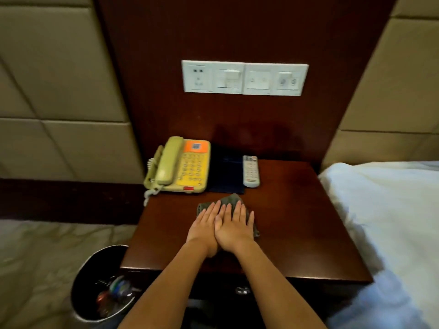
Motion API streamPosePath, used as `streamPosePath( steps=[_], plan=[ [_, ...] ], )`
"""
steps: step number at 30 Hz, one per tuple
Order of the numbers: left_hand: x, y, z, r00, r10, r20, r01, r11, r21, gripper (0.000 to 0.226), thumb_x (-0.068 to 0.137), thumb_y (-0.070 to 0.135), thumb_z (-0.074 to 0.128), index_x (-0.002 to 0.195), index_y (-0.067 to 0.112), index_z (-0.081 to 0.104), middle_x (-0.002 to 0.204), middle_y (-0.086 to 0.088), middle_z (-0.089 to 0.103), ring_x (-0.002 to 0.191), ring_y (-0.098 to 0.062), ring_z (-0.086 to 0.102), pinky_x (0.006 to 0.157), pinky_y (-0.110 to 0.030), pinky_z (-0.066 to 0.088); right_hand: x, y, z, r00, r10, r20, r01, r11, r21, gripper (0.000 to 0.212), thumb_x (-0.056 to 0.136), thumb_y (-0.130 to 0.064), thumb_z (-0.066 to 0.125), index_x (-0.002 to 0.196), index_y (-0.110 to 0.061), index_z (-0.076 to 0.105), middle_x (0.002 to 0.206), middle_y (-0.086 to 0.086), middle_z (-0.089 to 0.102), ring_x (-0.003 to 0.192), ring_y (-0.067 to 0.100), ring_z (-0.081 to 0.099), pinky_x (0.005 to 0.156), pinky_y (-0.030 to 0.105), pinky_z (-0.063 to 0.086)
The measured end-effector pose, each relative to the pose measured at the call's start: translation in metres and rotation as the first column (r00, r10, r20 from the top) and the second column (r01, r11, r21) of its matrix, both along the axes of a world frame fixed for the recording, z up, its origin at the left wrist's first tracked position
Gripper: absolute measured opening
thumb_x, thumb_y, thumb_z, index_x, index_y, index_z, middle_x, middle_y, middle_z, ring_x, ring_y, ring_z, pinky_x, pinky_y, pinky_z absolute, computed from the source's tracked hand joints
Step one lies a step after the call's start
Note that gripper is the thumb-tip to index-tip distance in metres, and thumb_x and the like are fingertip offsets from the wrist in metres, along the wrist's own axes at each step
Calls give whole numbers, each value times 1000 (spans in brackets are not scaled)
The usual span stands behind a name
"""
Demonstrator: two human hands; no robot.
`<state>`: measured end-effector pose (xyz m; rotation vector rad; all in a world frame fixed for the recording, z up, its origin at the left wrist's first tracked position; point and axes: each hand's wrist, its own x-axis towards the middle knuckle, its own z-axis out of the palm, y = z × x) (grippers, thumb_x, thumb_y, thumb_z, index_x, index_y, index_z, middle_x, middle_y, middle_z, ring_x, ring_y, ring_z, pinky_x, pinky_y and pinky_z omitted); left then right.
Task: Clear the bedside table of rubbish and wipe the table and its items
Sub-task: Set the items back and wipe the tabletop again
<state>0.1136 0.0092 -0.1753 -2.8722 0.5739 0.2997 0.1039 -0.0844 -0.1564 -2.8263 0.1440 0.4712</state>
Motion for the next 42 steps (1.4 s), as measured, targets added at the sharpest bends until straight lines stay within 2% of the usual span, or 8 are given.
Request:
streamPosePath(
  steps=[8, 14, 19, 27, 33, 36, 39, 42],
  plan=[
    [0, 134, 0, 989, 148, 7, -147, 984, -96, 74, 97, 35, 31, 147, 15, -21, 155, -3, -27, 143, -16, -22, 118, -31, -9, 16, 130, 8, 969, 242, -42, -246, 955, -168, 63, 100, -45, 4, 152, -10, -1, 158, 19, -9, 146, 30, -13, 105, 62, -21],
    [-15, 157, 2, 968, 225, -110, -245, 944, -222, 66, 100, 31, 27, 149, 16, -15, 156, 0, -23, 145, -14, -18, 118, -35, -2, -5, 140, 16, 922, 387, -16, -373, 876, -304, 59, 102, -40, 9, 152, -8, 12, 157, 24, 11, 145, 36, 7, 107, 64, -17],
    [-36, 150, 16, 947, 254, -197, -305, 902, -305, 60, 100, 27, 27, 152, 17, -1, 159, -2, -11, 147, -16, -7, 118, -39, 2, -34, 130, 20, 905, 422, -57, -417, 853, -315, 58, 103, -38, 13, 151, -7, 13, 156, 23, 14, 145, 36, 10, 106, 65, -16],
    [-86, 131, 20, 954, 222, -200, -273, 921, -277, 69, 97, 33, 38, 152, 18, -1, 160, -2, -9, 147, -17, -4, 118, -40, 3, -78, 101, 27, 881, 456, -128, -473, 839, -267, 61, 102, -44, 19, 153, -12, 10, 158, 18, 8, 146, 32, 8, 111, 62, -9],
    [-116, 116, 15, 981, 138, -134, -144, 989, -35, 105, 84, 48, 60, 150, 13, -13, 158, -4, -17, 146, -20, -11, 119, -43, 5, -122, 77, 11, 840, 539, -64, -510, 744, -432, 76, 95, -25, 49, 152, -7, 1, 156, 26, 8, 144, 37, 10, 113, 62, -5],
    [-117, 102, 21, 985, 111, -132, -115, 993, -18, 104, 85, 45, 61, 150, 11, -13, 158, -5, -17, 147, -22, -10, 119, -44, 5, -127, 63, 14, 818, 575, 4, -505, 722, -472, 71, 93, -12, 52, 150, -3, 11, 151, 29, 22, 139, 39, 24, 116, 57, -1],
    [-117, 91, 26, 980, 111, -168, -118, 992, -35, 101, 86, 46, 59, 151, 11, -10, 159, -6, -14, 147, -23, -7, 118, -45, 6, -120, 51, 21, 828, 559, 34, -492, 755, -433, 59, 90, -8, 56, 143, -5, 31, 142, 19, 43, 129, 35, 39, 116, 53, 3],
    [-114, 86, 31, 970, 134, -205, -147, 988, -49, 100, 85, 46, 60, 151, 11, -8, 159, -5, -12, 147, -23, -5, 118, -45, 8, -113, 45, 27, 849, 528, -30, -496, 775, -391, 58, 91, -9, 54, 144, -9, 31, 149, 12, 36, 134, 33, 34, 115, 57, 4]
  ],
)
